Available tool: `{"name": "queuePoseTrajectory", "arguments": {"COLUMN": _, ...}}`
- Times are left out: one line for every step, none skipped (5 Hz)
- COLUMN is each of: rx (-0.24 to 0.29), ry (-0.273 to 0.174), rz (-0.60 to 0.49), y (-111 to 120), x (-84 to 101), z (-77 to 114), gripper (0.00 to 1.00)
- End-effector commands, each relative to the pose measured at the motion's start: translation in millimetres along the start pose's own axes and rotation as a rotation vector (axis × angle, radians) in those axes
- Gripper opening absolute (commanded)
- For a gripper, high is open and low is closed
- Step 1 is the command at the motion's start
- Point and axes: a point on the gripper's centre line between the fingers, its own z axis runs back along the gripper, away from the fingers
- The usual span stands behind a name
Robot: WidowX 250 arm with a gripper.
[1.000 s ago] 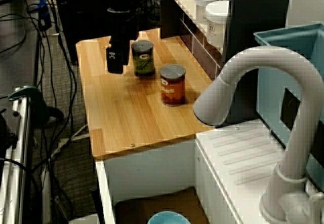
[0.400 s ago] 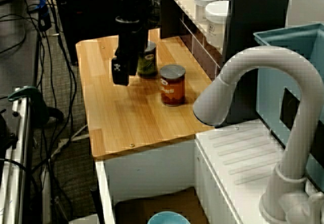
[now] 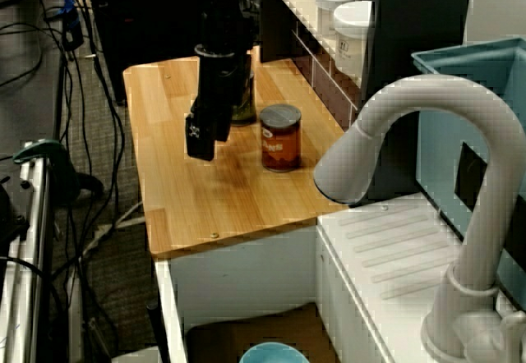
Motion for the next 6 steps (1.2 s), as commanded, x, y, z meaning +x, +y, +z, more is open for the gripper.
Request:
{"name": "queuePoseTrajectory", "arguments": {"rx": 0.047, "ry": -0.078, "rz": -0.036, "y": -11.8, "x": 9.9, "z": 26.0, "gripper": 1.0}}
{"name": "queuePoseTrajectory", "arguments": {"rx": 0.021, "ry": -0.091, "rz": -0.047, "y": -13.2, "x": 15.0, "z": 34.2, "gripper": 1.0}}
{"name": "queuePoseTrajectory", "arguments": {"rx": 0.043, "ry": -0.119, "rz": 0.022, "y": -12.9, "x": 18.4, "z": 42.7, "gripper": 1.0}}
{"name": "queuePoseTrajectory", "arguments": {"rx": 0.07, "ry": -0.17, "rz": 0.15, "y": -12.0, "x": 24.1, "z": 50.1, "gripper": 1.0}}
{"name": "queuePoseTrajectory", "arguments": {"rx": 0.084, "ry": -0.18, "rz": 0.204, "y": -7.8, "x": 27.4, "z": 58.3, "gripper": 1.0}}
{"name": "queuePoseTrajectory", "arguments": {"rx": 0.084, "ry": -0.219, "rz": 0.348, "y": -2.9, "x": 31.8, "z": 66.5, "gripper": 1.0}}
